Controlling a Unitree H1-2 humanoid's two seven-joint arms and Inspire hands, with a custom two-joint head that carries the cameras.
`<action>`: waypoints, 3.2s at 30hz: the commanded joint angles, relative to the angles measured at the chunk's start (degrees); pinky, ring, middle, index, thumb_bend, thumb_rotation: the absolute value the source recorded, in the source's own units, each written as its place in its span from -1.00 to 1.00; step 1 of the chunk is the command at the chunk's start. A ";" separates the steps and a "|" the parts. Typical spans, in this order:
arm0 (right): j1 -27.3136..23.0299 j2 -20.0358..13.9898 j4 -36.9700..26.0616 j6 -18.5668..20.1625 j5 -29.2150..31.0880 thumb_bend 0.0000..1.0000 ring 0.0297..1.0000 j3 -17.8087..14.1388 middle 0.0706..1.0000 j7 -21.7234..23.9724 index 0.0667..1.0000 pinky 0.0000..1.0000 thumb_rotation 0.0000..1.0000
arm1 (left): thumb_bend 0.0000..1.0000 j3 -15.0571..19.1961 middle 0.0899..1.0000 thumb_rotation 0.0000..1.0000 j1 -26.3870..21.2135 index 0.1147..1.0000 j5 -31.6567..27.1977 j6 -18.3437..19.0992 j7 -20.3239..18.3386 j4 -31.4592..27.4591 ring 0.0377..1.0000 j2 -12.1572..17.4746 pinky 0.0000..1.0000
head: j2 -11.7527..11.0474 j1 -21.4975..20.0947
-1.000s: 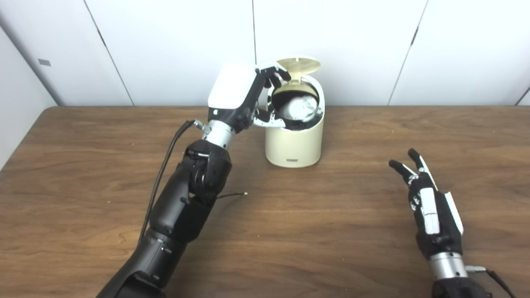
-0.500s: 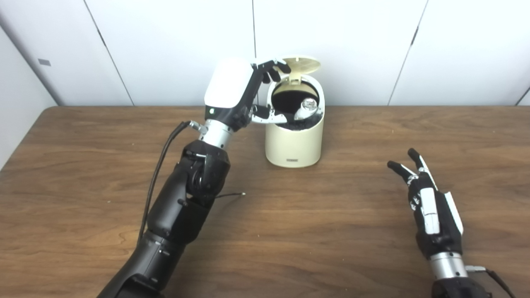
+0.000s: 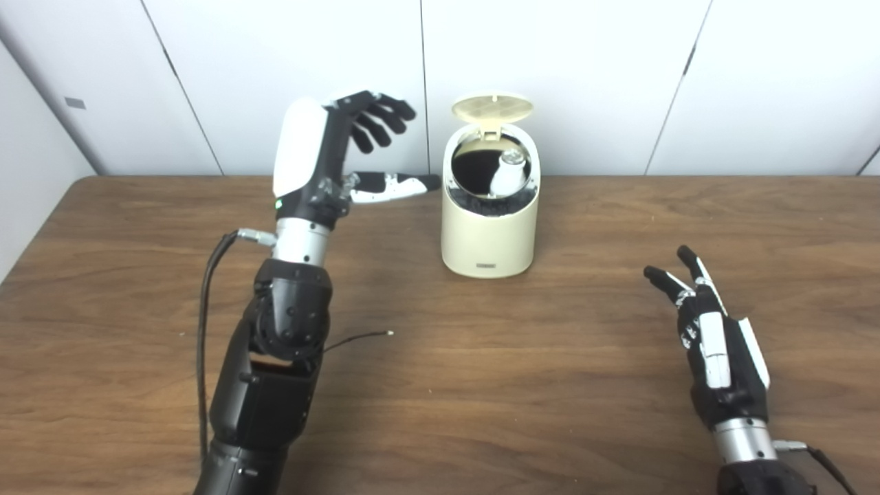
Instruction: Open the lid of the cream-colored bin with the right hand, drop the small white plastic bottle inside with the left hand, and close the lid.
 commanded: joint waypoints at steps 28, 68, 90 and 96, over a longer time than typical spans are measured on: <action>-18.14 -6.17 -5.70 10.67 -6.49 0.44 0.98 3.44 0.87 1.24 0.84 1.00 1.00 | 0.14 7.48 1.00 1.00 18.99 1.00 -32.98 7.11 -9.80 -2.22 1.00 -5.64 1.00 | 0.72 -1.89; -45.20 -9.52 8.67 19.47 -31.03 0.12 1.00 19.02 0.96 5.53 0.38 0.92 1.00 | 0.10 5.09 1.00 1.00 20.48 0.99 -31.44 4.83 -5.95 -1.24 1.00 -7.37 1.00 | 0.22 -2.01; -37.58 -10.80 -3.54 21.03 -31.63 0.19 1.00 18.52 0.97 10.38 0.29 1.00 1.00 | 0.16 4.85 1.00 1.00 20.58 1.00 -31.58 5.05 -6.17 -1.25 1.00 -7.12 1.00 | 0.61 -1.80; -36.66 -11.20 -4.08 20.08 -32.87 0.21 1.00 19.98 0.95 11.80 0.34 0.99 1.00 | 0.18 4.78 1.00 1.00 20.51 1.00 -31.42 4.97 -6.07 -1.26 1.00 -7.11 1.00 | 0.93 -1.66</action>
